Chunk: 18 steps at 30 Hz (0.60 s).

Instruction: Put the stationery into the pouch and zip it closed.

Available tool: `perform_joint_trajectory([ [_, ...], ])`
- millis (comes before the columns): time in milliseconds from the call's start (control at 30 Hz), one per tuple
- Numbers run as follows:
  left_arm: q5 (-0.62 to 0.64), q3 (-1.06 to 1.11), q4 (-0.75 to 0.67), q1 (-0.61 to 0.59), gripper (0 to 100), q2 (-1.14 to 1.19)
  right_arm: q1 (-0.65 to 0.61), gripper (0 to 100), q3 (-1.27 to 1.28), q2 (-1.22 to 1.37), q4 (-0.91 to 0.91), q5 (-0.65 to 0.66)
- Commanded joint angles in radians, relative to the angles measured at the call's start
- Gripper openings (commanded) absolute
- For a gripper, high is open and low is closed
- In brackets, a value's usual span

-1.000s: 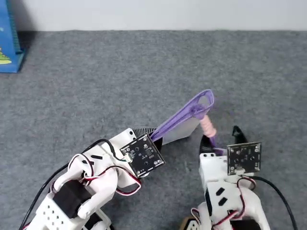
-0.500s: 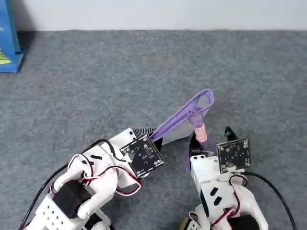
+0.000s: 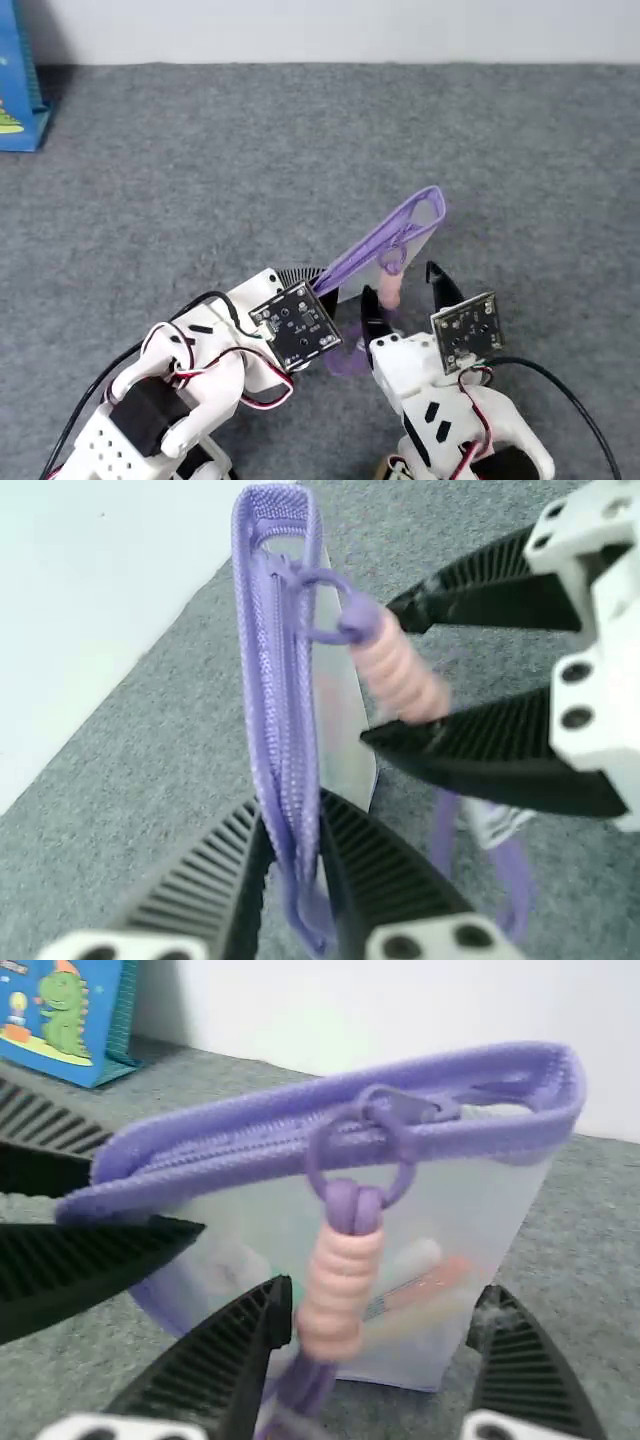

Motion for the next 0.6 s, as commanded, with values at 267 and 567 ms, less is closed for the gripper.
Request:
perform_joint_trajectory([
  [267,-0.011,-0.012,-0.005,-0.011,1,-0.034,-0.016,41.6,-0.006,0.007,-0.021,-0.014],
  [567,-0.011,-0.012,-0.005,-0.011,1,-0.034,0.105,41.4,-0.006,0.010,-0.171,-0.009],
])
